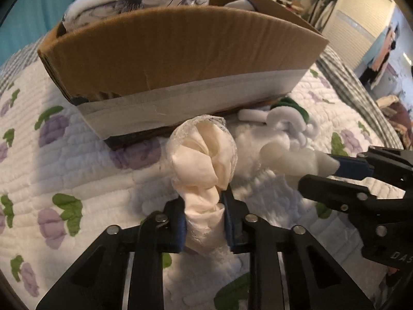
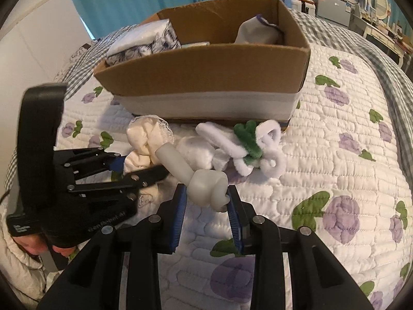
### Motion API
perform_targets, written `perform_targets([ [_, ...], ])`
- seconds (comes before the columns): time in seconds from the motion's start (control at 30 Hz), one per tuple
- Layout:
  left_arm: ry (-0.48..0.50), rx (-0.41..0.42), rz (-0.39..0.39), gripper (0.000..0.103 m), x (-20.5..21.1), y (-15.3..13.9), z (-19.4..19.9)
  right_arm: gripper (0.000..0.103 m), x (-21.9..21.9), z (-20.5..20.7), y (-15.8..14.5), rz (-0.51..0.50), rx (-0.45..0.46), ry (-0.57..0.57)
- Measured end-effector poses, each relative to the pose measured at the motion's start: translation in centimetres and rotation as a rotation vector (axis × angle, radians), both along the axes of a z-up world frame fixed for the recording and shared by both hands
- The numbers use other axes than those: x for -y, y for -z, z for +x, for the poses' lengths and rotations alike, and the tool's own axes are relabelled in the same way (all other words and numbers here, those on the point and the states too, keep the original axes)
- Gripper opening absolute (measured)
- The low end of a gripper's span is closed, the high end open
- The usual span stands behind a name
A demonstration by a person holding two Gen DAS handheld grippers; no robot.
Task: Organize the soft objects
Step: 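Grasp the cream lace cloth with the left gripper while the right gripper grasps the white plush toy, then carry cloth and plush toy into the box and open both grippers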
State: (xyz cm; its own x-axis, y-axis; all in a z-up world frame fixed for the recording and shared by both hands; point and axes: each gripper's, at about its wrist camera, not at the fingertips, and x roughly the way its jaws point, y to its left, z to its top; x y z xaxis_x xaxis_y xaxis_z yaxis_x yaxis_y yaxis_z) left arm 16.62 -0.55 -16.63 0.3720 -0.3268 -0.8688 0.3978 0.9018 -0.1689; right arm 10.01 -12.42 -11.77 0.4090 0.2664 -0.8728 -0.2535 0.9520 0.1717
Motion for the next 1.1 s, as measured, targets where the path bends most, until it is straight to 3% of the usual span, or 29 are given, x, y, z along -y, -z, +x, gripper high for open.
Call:
perform_targets([
  [0.4,-0.046,0.098,0.039,0.021,-0.8,-5.3,-4.9,0.031,0.4,-4.0,-4.7,0.017,0.12,-0.012],
  [0.77,-0.103,0.321,0.028,0.022,-0.8,-14.1,-8.7,0.031,1.3,-6.8,-12.1,0.04,0.31,-0.033],
  [1.1,-0.105,0.483,-0.011,0.022,-0.5,-21.0,-6.3,0.031,2.0,-3.5,-20.1,0.043,0.467,-0.045],
])
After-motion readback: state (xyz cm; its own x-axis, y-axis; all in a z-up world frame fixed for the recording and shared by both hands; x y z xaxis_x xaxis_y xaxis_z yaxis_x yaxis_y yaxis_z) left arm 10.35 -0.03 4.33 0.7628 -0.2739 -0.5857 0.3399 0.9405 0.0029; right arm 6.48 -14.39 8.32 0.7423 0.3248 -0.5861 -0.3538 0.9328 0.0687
